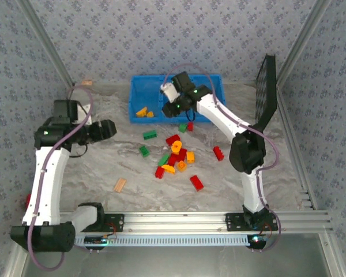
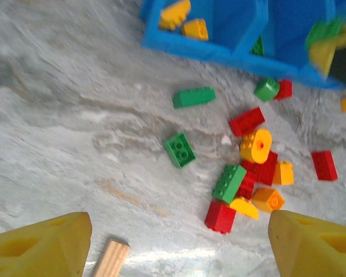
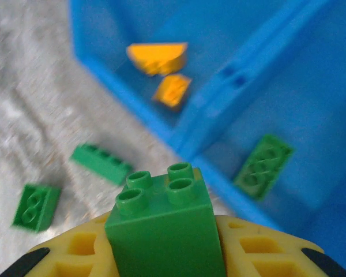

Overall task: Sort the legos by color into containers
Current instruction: Place the lego in the container.

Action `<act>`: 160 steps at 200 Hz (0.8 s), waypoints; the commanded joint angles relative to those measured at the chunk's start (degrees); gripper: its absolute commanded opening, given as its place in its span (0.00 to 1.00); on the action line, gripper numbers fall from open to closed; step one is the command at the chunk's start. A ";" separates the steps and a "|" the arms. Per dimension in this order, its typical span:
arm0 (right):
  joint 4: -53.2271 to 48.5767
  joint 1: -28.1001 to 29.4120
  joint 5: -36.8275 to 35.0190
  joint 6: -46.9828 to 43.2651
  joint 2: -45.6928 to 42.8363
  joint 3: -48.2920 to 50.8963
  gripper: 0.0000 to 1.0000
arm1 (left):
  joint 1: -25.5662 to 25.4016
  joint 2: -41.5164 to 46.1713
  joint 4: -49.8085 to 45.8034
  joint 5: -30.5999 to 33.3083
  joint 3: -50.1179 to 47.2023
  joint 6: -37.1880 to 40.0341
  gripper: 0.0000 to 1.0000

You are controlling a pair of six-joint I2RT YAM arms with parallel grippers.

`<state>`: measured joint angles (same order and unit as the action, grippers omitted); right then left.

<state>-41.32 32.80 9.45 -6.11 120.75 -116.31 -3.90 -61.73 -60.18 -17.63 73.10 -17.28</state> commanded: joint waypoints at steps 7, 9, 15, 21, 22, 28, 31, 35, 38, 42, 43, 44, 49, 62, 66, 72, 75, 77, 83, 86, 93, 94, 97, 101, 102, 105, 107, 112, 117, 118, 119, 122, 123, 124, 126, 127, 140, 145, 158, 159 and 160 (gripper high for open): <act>-0.96 -1.65 -6.34 5.12 7.12 -8.80 0.27 | -9.20 1.77 5.18 3.57 -5.60 -5.46 0.80; -1.18 -1.67 -6.61 5.18 7.70 -9.54 0.27 | -10.07 1.68 5.43 4.05 -6.06 -5.76 0.80; -2.31 -1.95 -7.35 5.23 9.53 -12.16 0.27 | -12.56 1.45 6.67 5.18 -7.49 -6.80 0.80; -3.49 -2.15 -8.03 5.23 11.48 -14.96 0.27 | -14.87 1.02 8.03 5.86 -9.12 -7.86 0.80; -3.67 -2.18 -8.13 5.19 11.85 -15.46 0.27 | -15.28 0.92 8.22 5.90 -9.38 -8.04 0.80; -4.61 -2.28 -8.75 4.93 13.78 -17.95 0.26 | -17.52 0.24 9.50 6.22 -10.60 -8.73 0.80; -4.97 -2.35 -9.09 4.82 14.74 -19.26 0.27 | -18.60 -0.11 10.08 6.50 -11.15 -8.96 0.80; -5.41 -2.36 -9.47 4.57 15.91 -20.78 0.27 | -20.04 -0.70 10.87 7.17 -11.77 -9.15 0.80; -5.70 -2.35 -9.82 4.41 16.69 -21.71 0.27 | -21.14 -1.16 11.49 7.65 -12.22 -9.29 0.80; -5.90 -2.32 -10.23 4.21 17.69 -22.83 0.27 | -22.47 -1.79 12.24 8.41 -12.73 -9.34 0.80; -5.98 -2.31 -10.32 4.15 17.95 -23.09 0.27 | -22.78 -1.98 12.44 8.58 -12.86 -9.30 0.79; -5.97 -2.30 -10.42 4.07 18.16 -23.31 0.27 | -23.10 -2.11 12.54 8.75 -12.96 -9.28 0.79; -5.96 -2.37 -10.86 3.76 19.26 -24.35 0.26 | -24.51 -3.11 13.58 9.51 -13.51 -9.22 0.79; -5.88 -2.36 -12.00 3.01 21.56 -26.27 0.27 | -27.78 -5.68 15.75 10.37 -14.19 -8.13 0.78; -5.85 -2.31 -12.36 2.80 22.18 -26.68 0.27 | -28.69 -6.51 16.30 10.72 -14.29 -7.71 0.78; -5.71 -2.46 -12.80 2.56 22.92 -27.18 0.27 | -29.76 -7.69 17.24 11.01 -14.35 -7.09 0.78; -5.64 -2.47 -12.99 2.45 23.31 -27.43 0.27 | -30.19 -8.38 17.74 11.02 -14.38 -6.62 0.78; -5.62 -2.47 -13.17 2.36 23.57 -27.47 0.27 | -30.37 -8.73 18.19 11.01 -14.39 -6.27 0.78; -5.38 -2.50 -13.53 2.27 24.05 -27.59 0.27 | -31.22 -9.87 19.59 11.04 -14.54 -5.35 0.77; -5.25 -2.52 -13.65 2.20 24.32 -27.59 0.27 | -31.56 -10.34 20.18 11.21 -14.57 -4.95 0.77; -5.01 -2.62 -13.53 2.05 24.76 -27.61 0.28 | -32.30 -11.80 20.91 11.47 -14.45 -4.20 0.77; -4.96 -2.63 -13.56 2.01 24.82 -27.59 0.28 | -32.39 -11.99 20.90 11.47 -14.42 -4.09 0.76; -4.84 -2.65 -13.64 1.91 25.01 -27.50 0.28 | -32.57 -12.51 22.24 11.52 -14.31 -3.82 0.76; -4.74 -2.70 -13.65 1.89 25.23 -27.42 0.28 | -32.88 -13.36 23.09 11.56 -14.26 -3.53 0.76; -4.69 -2.67 -13.70 1.80 25.24 -27.41 0.28 | -32.90 -13.52 23.18 11.56 -14.24 -3.45 0.76; -4.60 -2.65 -13.79 1.70 25.35 -27.37 0.28 | -33.11 -14.23 23.55 11.56 -14.07 -3.28 0.76; -4.61 -2.67 -13.79 1.60 25.42 -27.32 0.29 | -33.23 -14.58 23.74 11.56 -13.94 -3.18 0.76; -4.48 -2.65 -13.93 1.39 25.67 -27.29 0.29 | -33.48 -15.71 24.07 11.56 -13.69 -2.95 0.76; -4.43 -2.65 -14.06 1.36 25.83 -26.99 0.30 | -33.88 -16.77 24.34 11.61 -13.37 -2.58 0.75; -4.45 -2.65 -14.09 1.36 25.84 -26.97 0.30 | -33.93 -16.98 24.37 11.63 -13.31 -2.50 0.75; -4.42 -2.61 -14.05 1.36 25.85 -26.92 0.30 | -34.00 -17.22 24.44 11.68 -13.23 -2.41 0.75; -4.28 -2.57 -14.10 1.22 25.85 -26.75 0.31 | -34.25 -17.84 24.63 11.84 -13.05 -2.21 0.75; -4.24 -2.56 -14.11 1.20 25.85 -26.67 0.31 | -34.33 -18.04 24.61 11.92 -12.97 -2.13 0.75; -4.18 -2.61 -14.07 1.15 25.85 -26.59 0.32 | -34.42 -18.32 24.60 12.01 -12.89 -2.05 0.75; -4.07 -2.64 -14.08 1.00 25.90 -26.49 0.33 | -34.59 -18.75 24.66 12.18 -12.72 -1.92 0.74; -4.01 -2.60 -14.05 0.92 25.92 -26.41 0.33 | -34.68 -18.94 24.67 12.27 -12.63 -1.86 0.74; -3.45 -2.51 -14.37 0.48 25.60 -25.31 0.38 | -35.99 -21.61 24.87 13.41 -11.56 -0.83 0.74; -3.33 -2.46 -14.40 0.40 25.39 -24.91 0.40 | -36.50 -22.53 25.06 13.66 -11.13 -0.48 0.73; -2.83 -2.43 -14.29 0.25 24.84 -23.94 0.42 | -37.54 -24.68 25.75 14.20 -10.45 -0.07 0.73; -2.77 -2.41 -14.29 0.23 24.82 -23.86 0.43 | -37.60 -24.85 25.87 14.20 -10.44 -0.05 0.73; -2.74 -2.40 -14.33 0.23 24.81 -23.74 0.43 | -37.68 -24.97 25.98 14.20 -10.39 -0.05 0.73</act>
<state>-44.62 30.35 -3.75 -4.56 146.26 -141.01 -39.68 -83.88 -36.95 -5.34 59.88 -19.97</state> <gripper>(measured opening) 0.409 0.732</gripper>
